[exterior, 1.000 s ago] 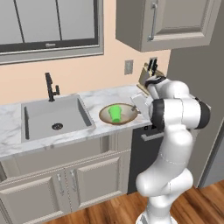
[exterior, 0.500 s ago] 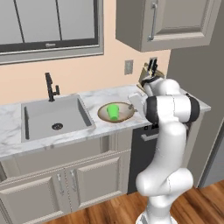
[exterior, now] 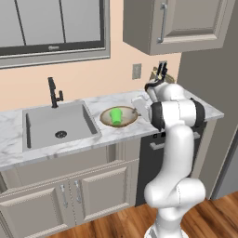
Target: Place the cup inside the bowl on the dining table and move the bowl to any counter.
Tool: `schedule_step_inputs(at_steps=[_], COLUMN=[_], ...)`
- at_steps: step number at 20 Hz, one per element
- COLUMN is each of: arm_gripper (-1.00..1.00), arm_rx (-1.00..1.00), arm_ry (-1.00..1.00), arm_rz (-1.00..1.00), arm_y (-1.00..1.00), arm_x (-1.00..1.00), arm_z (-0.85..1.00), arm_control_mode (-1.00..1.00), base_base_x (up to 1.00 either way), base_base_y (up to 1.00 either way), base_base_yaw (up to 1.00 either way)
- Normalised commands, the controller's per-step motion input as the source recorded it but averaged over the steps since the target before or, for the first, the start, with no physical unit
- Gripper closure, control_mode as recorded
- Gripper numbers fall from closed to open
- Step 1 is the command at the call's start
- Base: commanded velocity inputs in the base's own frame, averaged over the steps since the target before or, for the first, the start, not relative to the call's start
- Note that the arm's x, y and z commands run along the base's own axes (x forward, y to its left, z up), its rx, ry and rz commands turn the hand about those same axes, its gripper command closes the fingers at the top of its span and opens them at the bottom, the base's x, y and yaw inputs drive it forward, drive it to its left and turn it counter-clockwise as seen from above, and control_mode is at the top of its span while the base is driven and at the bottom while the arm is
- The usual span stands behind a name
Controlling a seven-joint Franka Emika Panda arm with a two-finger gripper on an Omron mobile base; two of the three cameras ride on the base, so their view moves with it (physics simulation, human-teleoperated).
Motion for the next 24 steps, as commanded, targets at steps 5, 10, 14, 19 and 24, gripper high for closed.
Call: schedule_step_inputs(at_steps=[5, 10, 14, 19, 24], arm_gripper=[1.00, 1.00, 1.00, 1.00, 1.00], arm_rx=[0.00, 0.00, 0.00, 0.00, 0.00], arm_ry=[-0.02, -0.03, 0.00, 0.00, 0.03], arm_rz=[0.00, 0.00, 0.00, 0.00, 0.00], arm_y=[0.09, 0.02, 0.00, 0.00, 0.00], arm_x=[0.40, 0.45, 0.12, 0.00, 0.05], arm_z=[-0.16, -0.12, -0.01, -0.06, -0.17], arm_control_mode=[-1.00, -1.00, -1.00, -1.00, -1.00], base_base_x=[0.00, 0.00, 0.00, 0.00, 0.00], base_base_y=[0.00, 0.00, 0.00, 0.00, 0.00], base_base_yaw=[0.00, 0.00, 0.00, 0.00, 0.00])
